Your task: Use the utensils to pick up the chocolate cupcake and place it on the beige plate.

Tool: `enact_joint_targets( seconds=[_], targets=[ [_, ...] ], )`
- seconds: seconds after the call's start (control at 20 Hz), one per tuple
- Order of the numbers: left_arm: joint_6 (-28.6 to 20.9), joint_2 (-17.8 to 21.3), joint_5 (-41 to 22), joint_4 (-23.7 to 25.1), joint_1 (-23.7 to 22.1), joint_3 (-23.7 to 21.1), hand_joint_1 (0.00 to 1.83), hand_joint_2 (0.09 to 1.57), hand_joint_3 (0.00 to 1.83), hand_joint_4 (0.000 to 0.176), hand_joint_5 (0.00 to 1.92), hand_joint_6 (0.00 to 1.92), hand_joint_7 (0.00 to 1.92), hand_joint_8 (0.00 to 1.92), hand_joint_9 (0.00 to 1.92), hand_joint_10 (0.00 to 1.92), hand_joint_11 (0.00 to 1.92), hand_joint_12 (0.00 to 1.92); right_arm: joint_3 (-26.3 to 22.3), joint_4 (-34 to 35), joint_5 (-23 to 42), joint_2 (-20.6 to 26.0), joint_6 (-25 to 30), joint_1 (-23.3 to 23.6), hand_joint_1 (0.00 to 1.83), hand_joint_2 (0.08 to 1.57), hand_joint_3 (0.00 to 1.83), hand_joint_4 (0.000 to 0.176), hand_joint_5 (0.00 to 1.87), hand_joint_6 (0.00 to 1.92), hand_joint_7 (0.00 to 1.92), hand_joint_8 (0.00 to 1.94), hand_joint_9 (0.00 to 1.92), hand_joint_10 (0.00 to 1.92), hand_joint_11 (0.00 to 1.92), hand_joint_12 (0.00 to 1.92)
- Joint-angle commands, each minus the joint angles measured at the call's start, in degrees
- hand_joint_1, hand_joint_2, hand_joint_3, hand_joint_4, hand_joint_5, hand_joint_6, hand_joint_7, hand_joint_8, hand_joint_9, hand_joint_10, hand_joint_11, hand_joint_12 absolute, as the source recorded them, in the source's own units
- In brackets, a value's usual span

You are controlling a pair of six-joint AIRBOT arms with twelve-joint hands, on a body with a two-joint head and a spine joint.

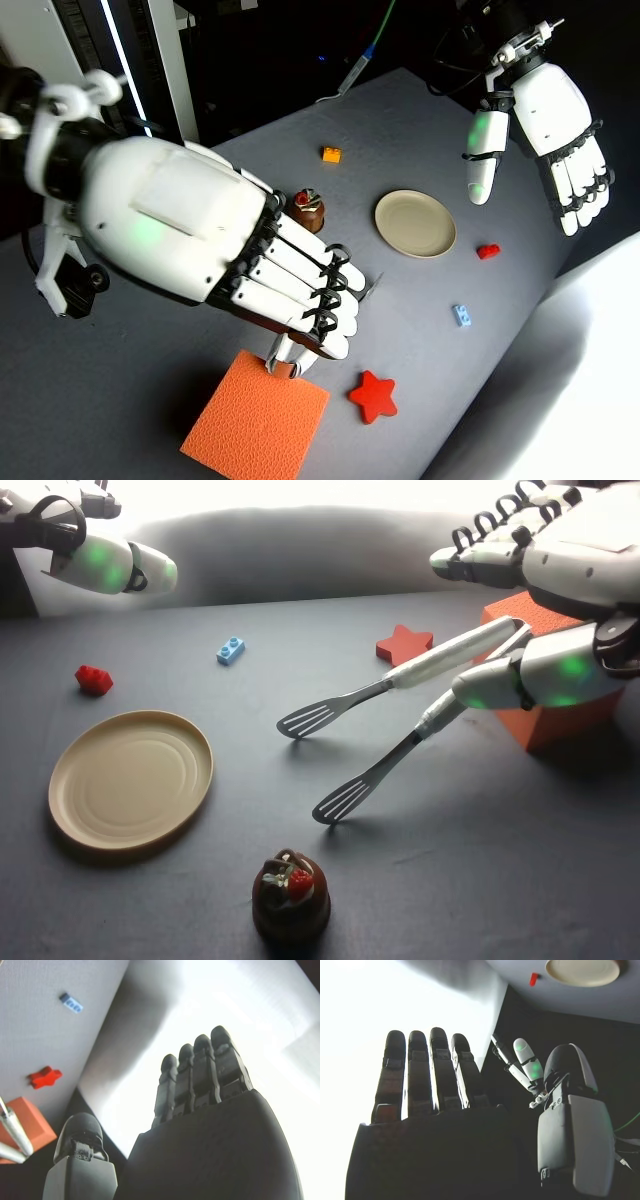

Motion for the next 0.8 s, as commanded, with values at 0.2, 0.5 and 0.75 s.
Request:
enact_joint_targets(
  seconds=[0.2,0.5,0.75],
  targets=[
    [0.1,0.3,-1.0,4.5,-0.9,0.0,0.00,1.07,0.00,0.000,0.09,0.01,0.06,0.00,0.02,0.00,0.00,0.00,6.1,37.6,-1.8,-5.5,-32.6,3.2,0.09,1.05,0.00,0.000,0.15,0.00,0.15,0.00,0.13,0.00,0.00,0.38],
    [0.1,0.1,-0.6,3.2,-1.3,0.8,0.00,1.07,0.00,0.000,0.13,0.01,0.11,0.01,0.07,0.01,0.04,0.02,10.7,45.8,-8.3,-11.1,-46.0,6.7,0.14,1.04,0.00,0.000,0.12,0.00,0.11,0.00,0.10,0.00,0.00,0.31],
    [0.1,-0.1,-0.6,2.8,-1.7,1.5,0.00,1.08,0.00,0.000,0.12,0.01,0.13,0.02,0.07,0.01,0.02,0.01,12.0,46.0,-15.2,-14.9,-50.6,7.8,0.12,0.99,0.00,0.000,0.09,0.01,0.10,0.01,0.07,0.01,0.00,0.17]
  ],
)
